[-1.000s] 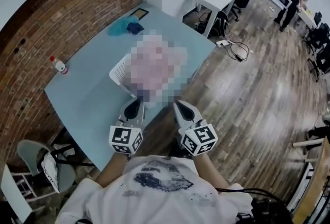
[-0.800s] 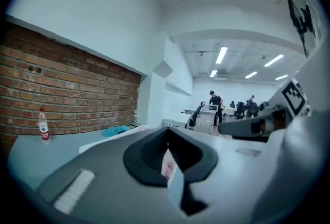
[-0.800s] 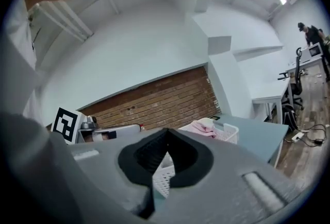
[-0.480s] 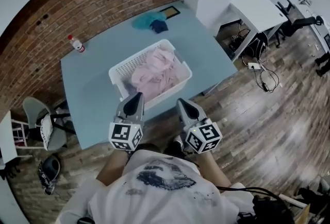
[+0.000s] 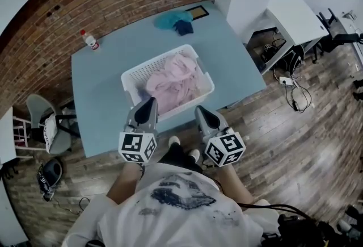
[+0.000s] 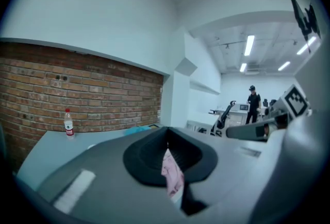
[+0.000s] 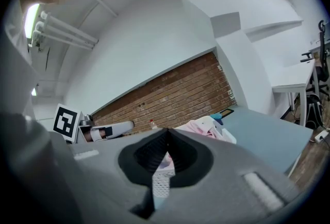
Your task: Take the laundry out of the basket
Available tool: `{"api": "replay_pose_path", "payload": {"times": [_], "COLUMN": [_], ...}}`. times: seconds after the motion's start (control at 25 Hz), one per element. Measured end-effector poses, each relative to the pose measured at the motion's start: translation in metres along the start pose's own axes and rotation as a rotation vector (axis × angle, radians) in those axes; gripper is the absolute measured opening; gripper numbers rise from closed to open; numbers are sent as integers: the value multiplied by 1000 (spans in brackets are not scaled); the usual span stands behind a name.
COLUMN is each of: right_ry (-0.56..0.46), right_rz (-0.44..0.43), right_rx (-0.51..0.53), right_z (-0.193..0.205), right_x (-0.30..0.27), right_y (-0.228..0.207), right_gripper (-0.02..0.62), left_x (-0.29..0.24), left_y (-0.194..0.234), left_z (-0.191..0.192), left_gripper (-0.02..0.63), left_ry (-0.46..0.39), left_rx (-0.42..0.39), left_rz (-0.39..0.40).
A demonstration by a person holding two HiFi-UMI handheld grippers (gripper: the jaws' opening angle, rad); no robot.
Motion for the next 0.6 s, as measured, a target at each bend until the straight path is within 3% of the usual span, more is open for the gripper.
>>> {"api": "replay_pose_path", "payload": {"times": [0.6], "right_ry": [27], "right_rz": [-36], "right_rx": [56], "right_z": [-17], "right_x": [-93], "right_y": [9], "right_gripper": [-3], "left_x": [-36], "left_y": [64], "left_z": [-4], "left_gripper": [-9], "left_ry": [-25], "left_rx": [52], "left_rz": [12]}}
Point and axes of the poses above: the fingertips, and each gripper's own axes: x backward along the fingers, y to its left, z out of its underside, the point moved 2 cm from there along x, backward along the fingers, and after that the axes turned 2 degrees about x, right-handed, at the moved point
